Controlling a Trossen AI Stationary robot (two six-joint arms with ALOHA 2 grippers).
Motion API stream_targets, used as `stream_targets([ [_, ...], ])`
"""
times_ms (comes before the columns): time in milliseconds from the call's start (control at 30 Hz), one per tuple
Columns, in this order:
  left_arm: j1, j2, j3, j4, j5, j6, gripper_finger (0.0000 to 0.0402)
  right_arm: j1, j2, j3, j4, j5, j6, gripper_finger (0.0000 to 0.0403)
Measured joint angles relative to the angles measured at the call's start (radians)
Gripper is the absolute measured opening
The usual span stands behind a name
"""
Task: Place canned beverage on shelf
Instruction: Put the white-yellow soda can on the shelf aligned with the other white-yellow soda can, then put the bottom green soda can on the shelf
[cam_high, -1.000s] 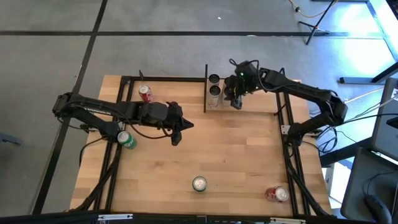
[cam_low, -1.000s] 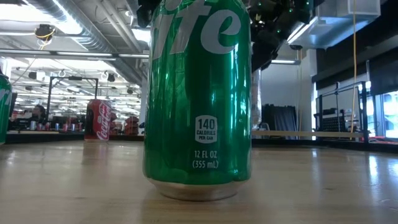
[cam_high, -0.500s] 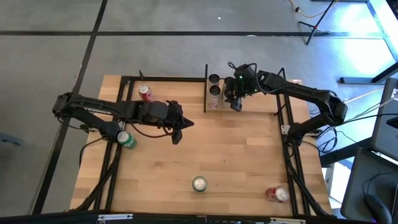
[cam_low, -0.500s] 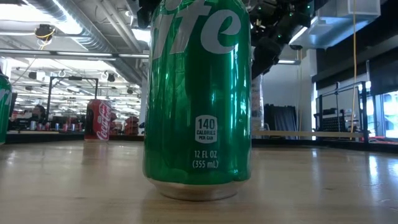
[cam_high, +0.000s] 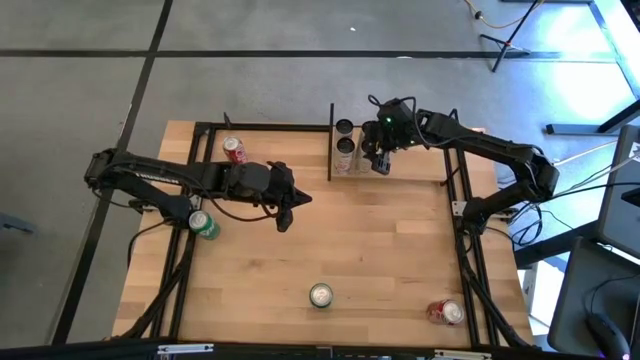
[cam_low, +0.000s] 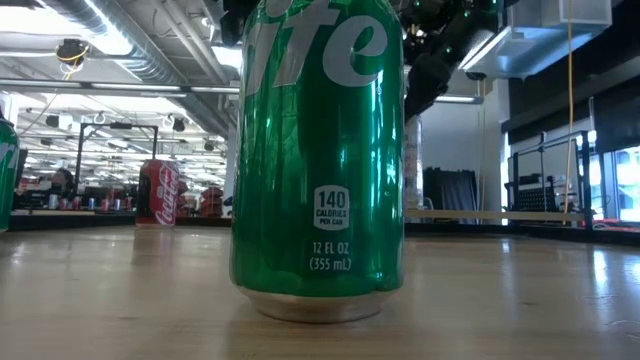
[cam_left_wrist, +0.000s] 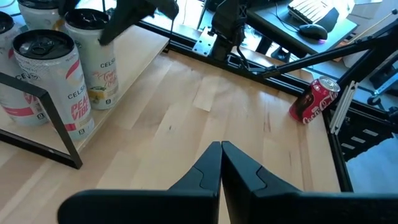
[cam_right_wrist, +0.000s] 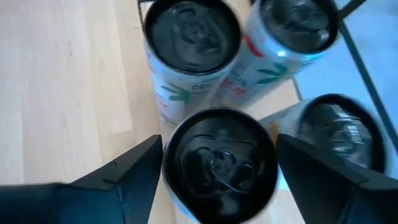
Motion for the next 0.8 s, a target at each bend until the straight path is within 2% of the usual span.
stream_targets([
  [100, 0.0, 0.0, 0.0, 0.0, -0.005, 0.003, 0.0005, 0.001, 0.0, 0.061, -0.069, -0.004, -0.004, 0.0299],
  [300, 0.0, 0.0, 0.0, 0.0, -0.08, 0.006, 0.0005, 0.001, 0.0, 0.181, -0.247, -0.035, 0.037, 0.0299],
  [433, -0.001, 0.0, 0.0, 0.006, -0.072, 0.002, 0.0005, 0.042, -0.019, 0.259, -0.397, -0.188, 0.158, 0.0299],
  [533, -0.006, 0.0, 0.0, 0.01, -0.07, 0.008, 0.0015, 0.143, -0.083, 0.241, -0.378, -0.273, 0.283, 0.0299],
  [633, -0.017, 0.0, 0.0, 0.033, -0.078, 0.046, 0.0044, 0.283, -0.147, 0.18, -0.252, -0.237, 0.387, 0.0299],
  [800, -0.033, 0.0, 0.001, 0.12, -0.072, 0.07, 0.0121, 0.503, -0.208, 0.047, -0.078, -0.053, 0.495, 0.0298],
])
